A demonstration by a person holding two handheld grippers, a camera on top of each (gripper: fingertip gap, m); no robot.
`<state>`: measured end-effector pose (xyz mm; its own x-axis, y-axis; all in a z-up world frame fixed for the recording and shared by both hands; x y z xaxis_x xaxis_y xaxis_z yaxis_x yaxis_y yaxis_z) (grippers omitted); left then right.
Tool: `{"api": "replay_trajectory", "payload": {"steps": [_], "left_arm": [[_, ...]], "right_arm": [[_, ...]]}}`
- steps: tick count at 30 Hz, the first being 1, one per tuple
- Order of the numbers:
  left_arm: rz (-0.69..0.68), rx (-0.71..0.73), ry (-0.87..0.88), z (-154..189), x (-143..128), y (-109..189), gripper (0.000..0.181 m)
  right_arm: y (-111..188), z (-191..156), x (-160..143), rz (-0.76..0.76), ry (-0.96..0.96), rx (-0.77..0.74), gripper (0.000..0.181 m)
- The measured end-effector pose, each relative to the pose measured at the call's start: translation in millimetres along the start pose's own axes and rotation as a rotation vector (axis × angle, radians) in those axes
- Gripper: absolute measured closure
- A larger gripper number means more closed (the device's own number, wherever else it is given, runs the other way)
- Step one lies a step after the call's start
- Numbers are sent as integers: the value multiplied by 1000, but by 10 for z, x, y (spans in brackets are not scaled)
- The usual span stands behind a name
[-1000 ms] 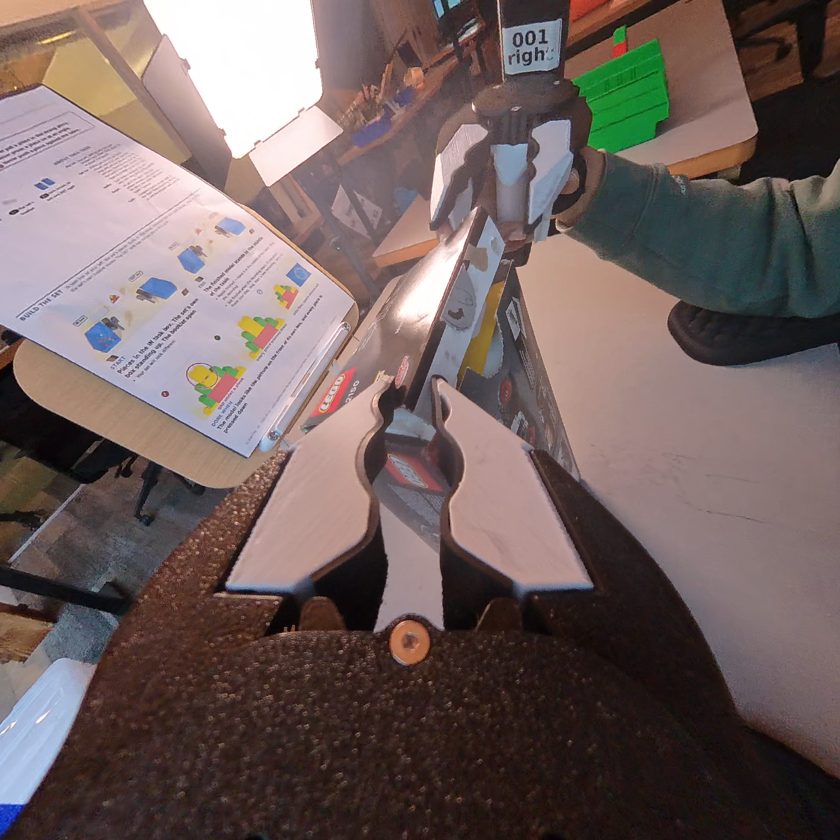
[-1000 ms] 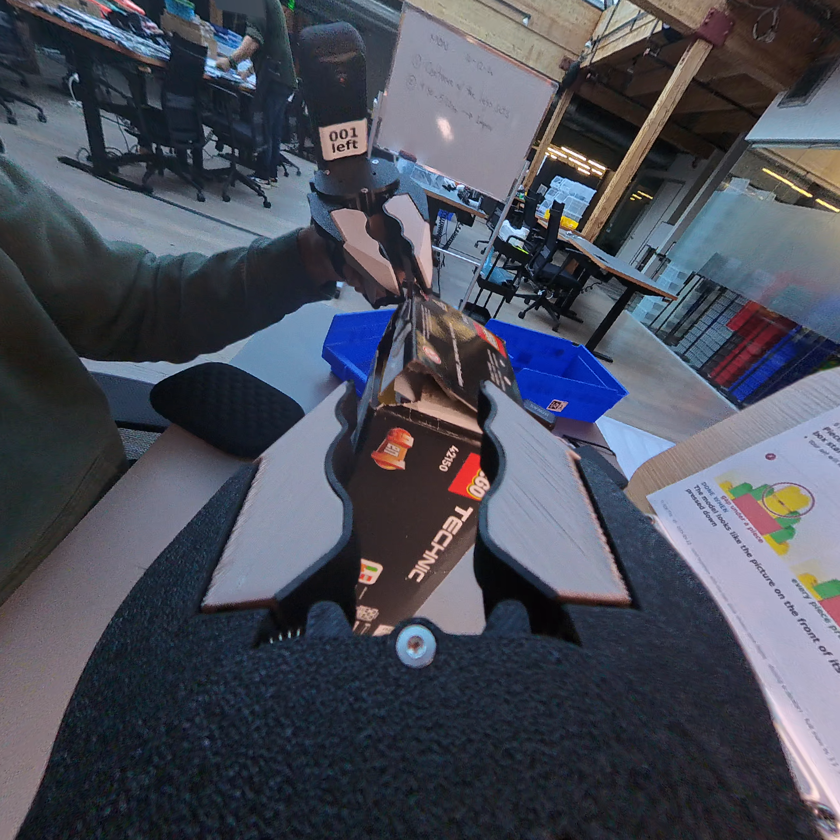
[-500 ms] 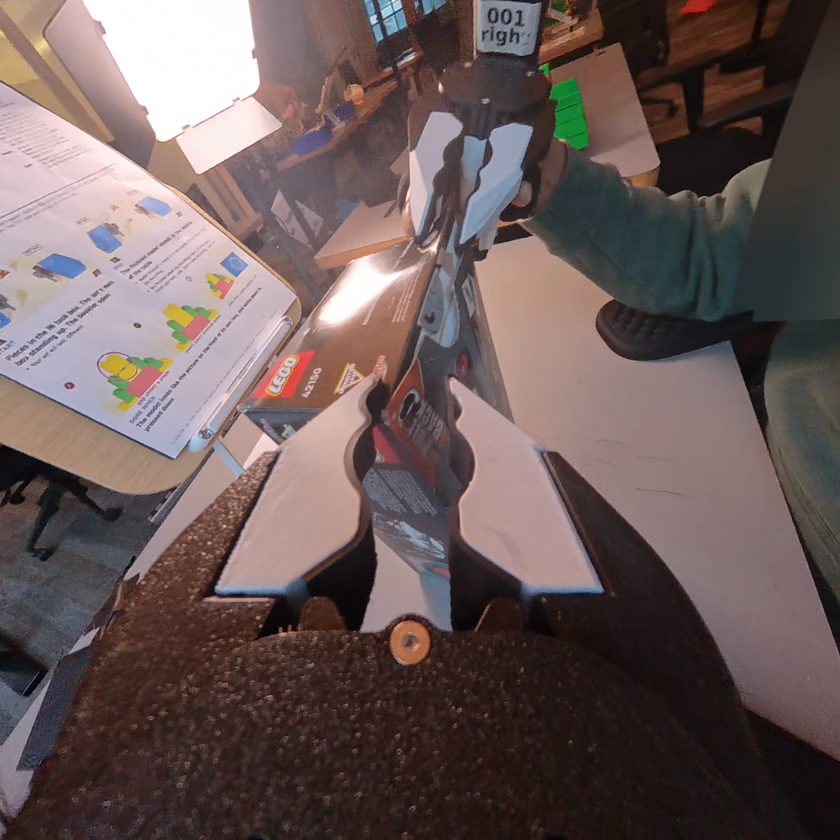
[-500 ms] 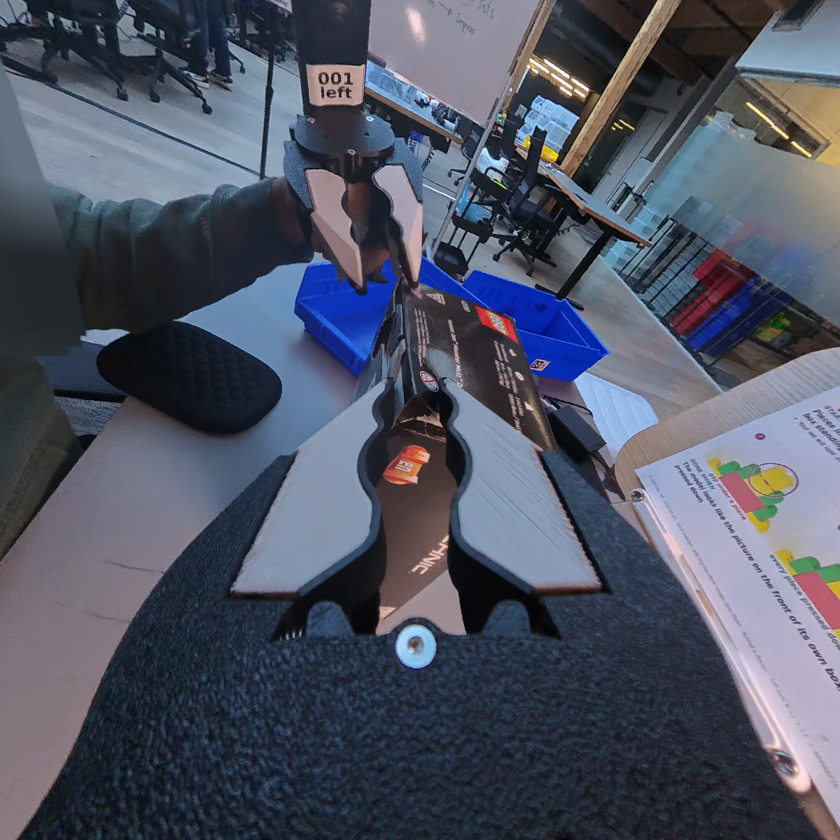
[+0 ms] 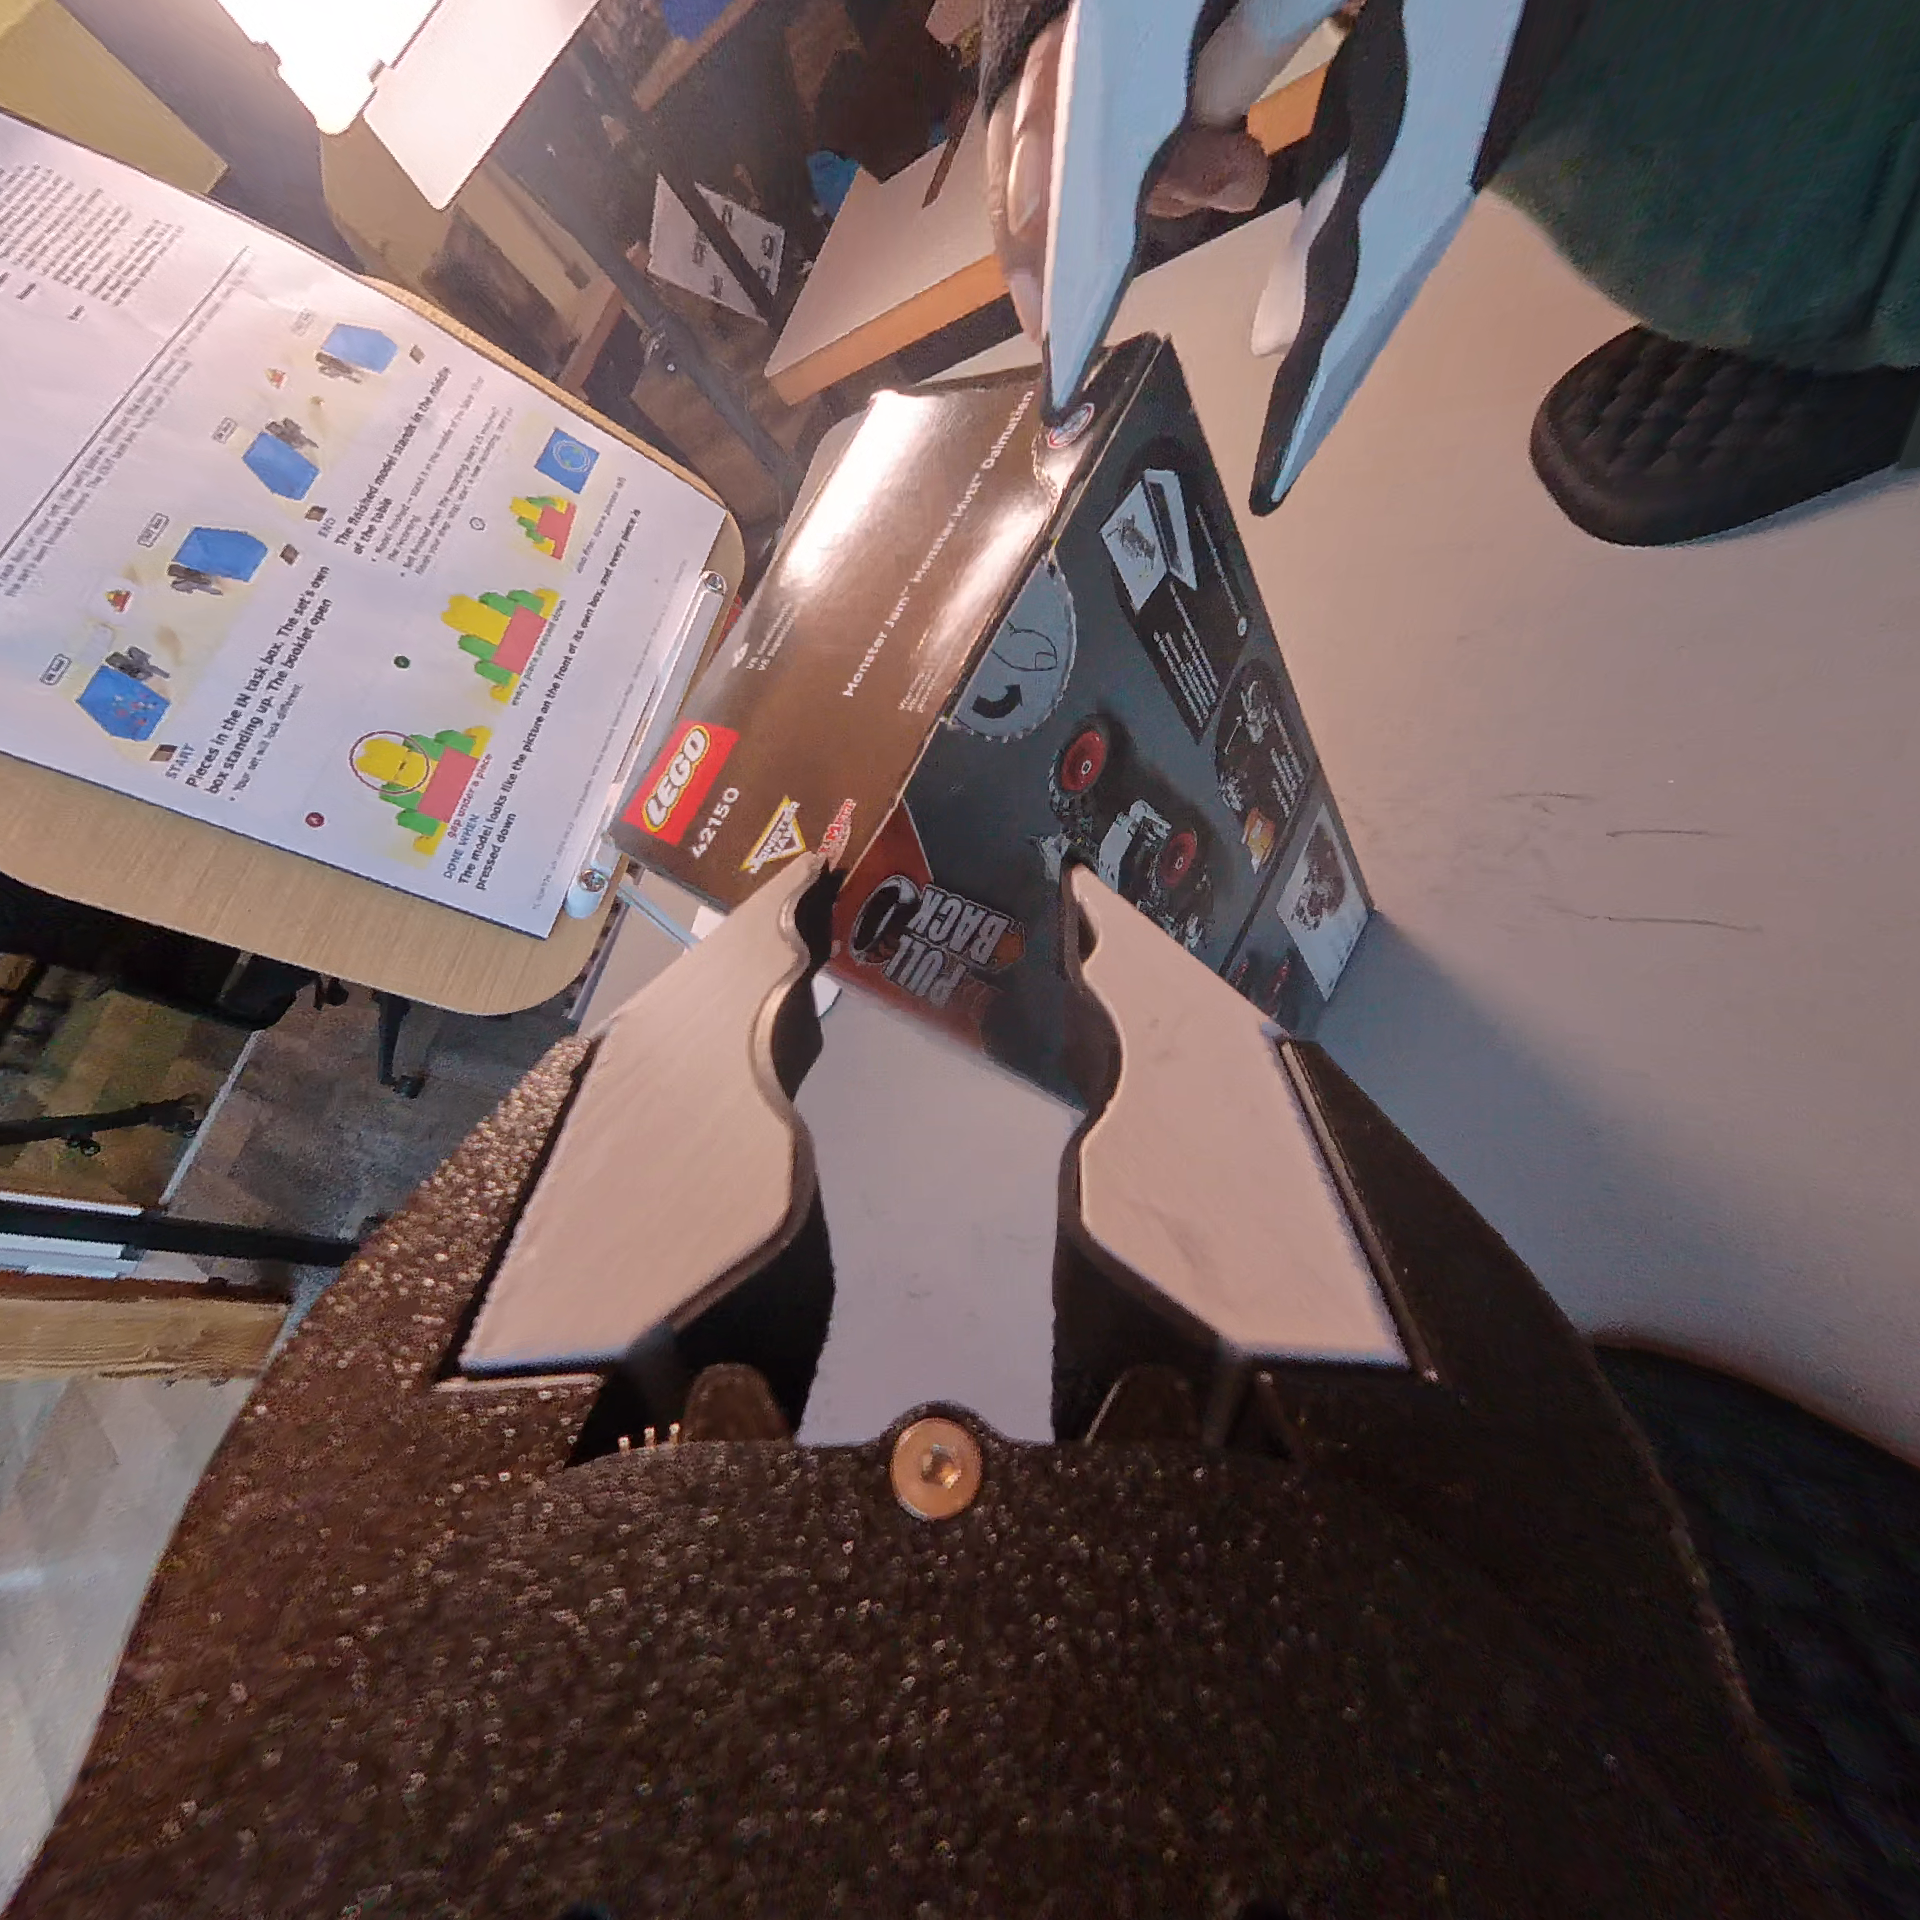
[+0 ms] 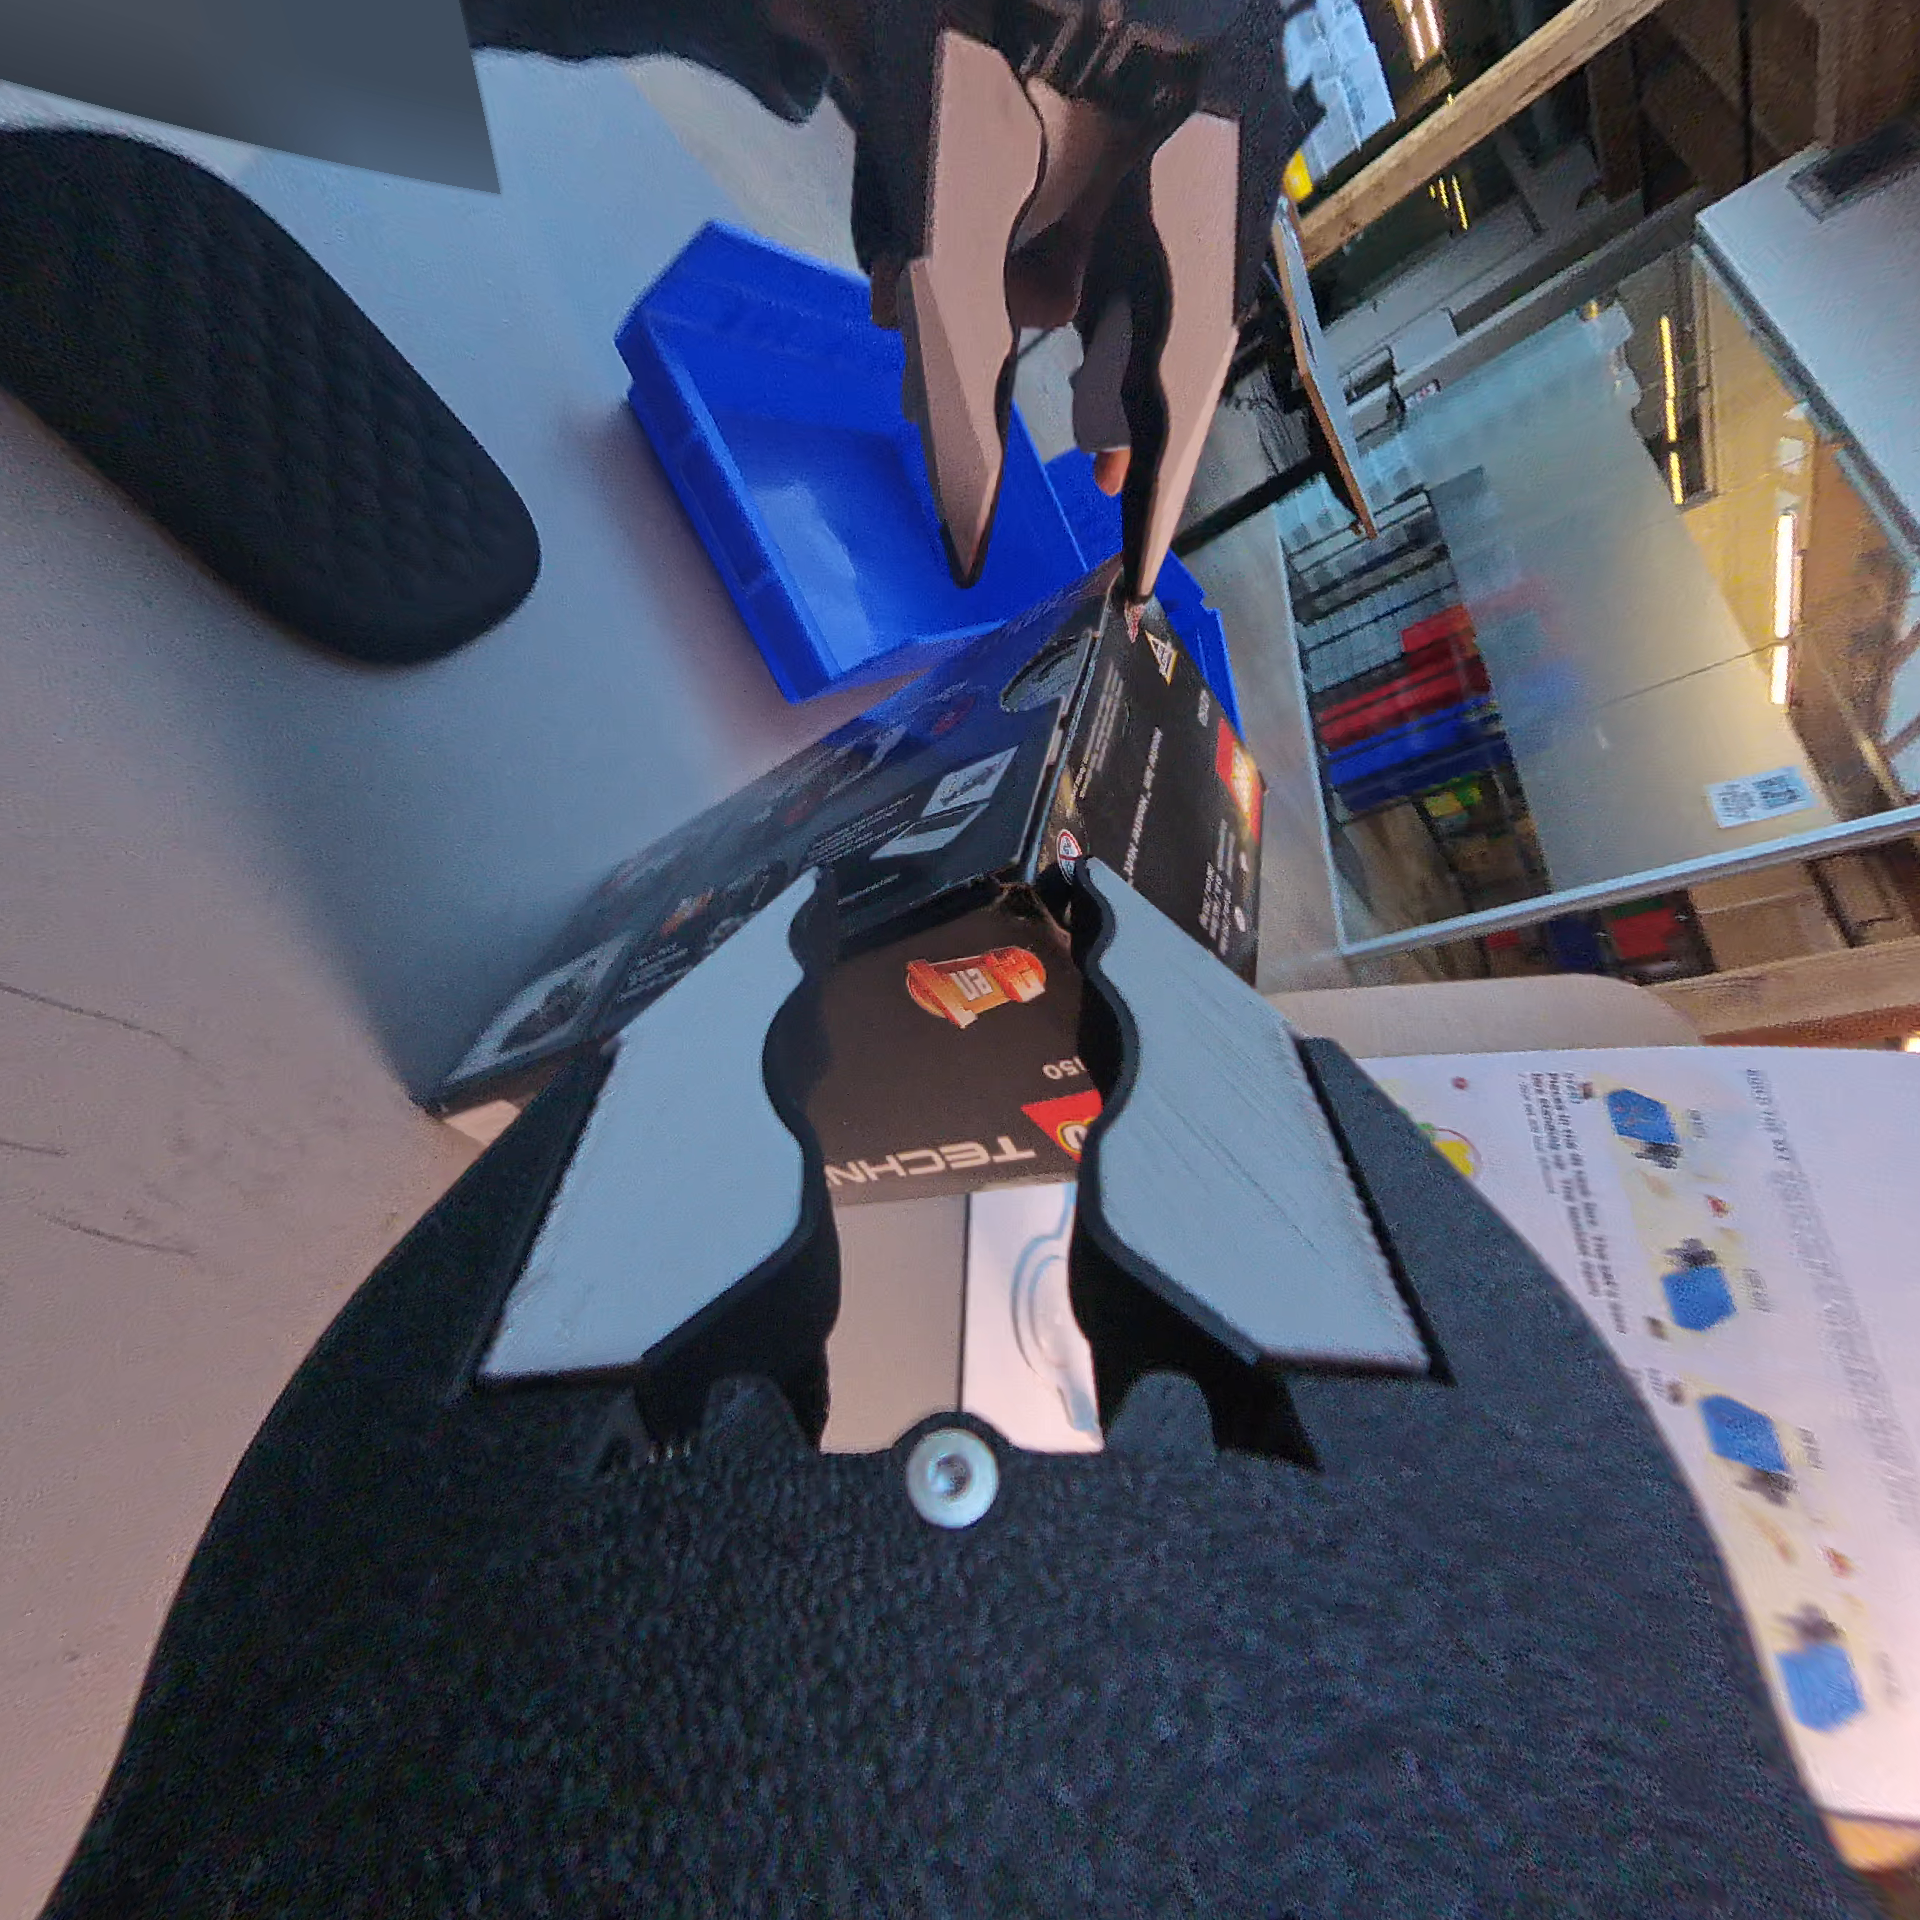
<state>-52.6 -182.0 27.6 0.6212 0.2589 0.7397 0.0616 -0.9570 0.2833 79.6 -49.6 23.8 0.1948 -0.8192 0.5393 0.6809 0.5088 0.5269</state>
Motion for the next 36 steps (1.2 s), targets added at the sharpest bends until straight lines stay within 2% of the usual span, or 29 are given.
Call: {"api": "replay_trajectory", "payload": {"steps": [4, 7, 9, 11, 14, 16, 17, 20, 23, 24, 26, 28, 30, 33, 36], "left_arm": [[-14, 43, -64, 8, 11, -14, 147], [-39, 80, -122, -5, 17, -28, 155], [-33, 90, -106, -10, 4, -27, 154], [0, 98, -41, -8, 2, -27, 153], [92, 146, 104, 23, -49, -42, 136], [144, 202, 201, 28, -105, -16, 120], [188, 221, 266, 28, -106, 26, 118], [242, 282, 513, -9, -166, 127, 124], [205, 255, 704, 35, -329, 20, 124], [192, 223, 734, 74, -374, -57, 126], [180, 137, 778, 189, -405, -223, 135], [228, 171, 773, 195, -412, -293, 134], [225, 155, 774, 212, -457, -351, 144], [270, 128, 862, 238, -618, -441, 134], [319, -23, 1059, 353, -787, -589, 129]], "right_arm": [[-33, -78, 12, -189, 139, -69, 135], [-27, -61, 31, -220, 143, -31, 136], [-22, -10, 53, -151, 58, -29, 142], [-3, -21, 38, -4, -62, -12, 132], [101, 10, -105, 185, -263, -132, 103], [187, 19, -284, 300, -397, -225, 95], [182, 9, -409, 334, -486, -241, 85], [-26, -106, -731, 406, -758, -185, 57], [-372, -211, -806, 463, -835, -170, 48], [-495, -224, -813, 454, -831, -173, 48], [-669, -252, -804, 429, -802, -171, 64], [-637, -230, -862, 398, -779, -201, 68], [-512, -222, -936, 331, -744, -242, 70], [-244, -258, -1084, 139, -628, -404, 68], [-115, -333, -1162, -152, -426, -580, 70]]}}
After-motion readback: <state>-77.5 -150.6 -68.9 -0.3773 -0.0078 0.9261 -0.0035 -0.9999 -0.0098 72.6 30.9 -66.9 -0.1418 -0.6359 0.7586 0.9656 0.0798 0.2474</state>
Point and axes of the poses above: each gripper's, where its closed fingertips meet, y back along the fingers, x out of its top, z = x × y across the jaws, the point moved 6 cm from there along y, back along the fingers, and after that the axes turned 13 degrees about x, right-handed, at the moved point
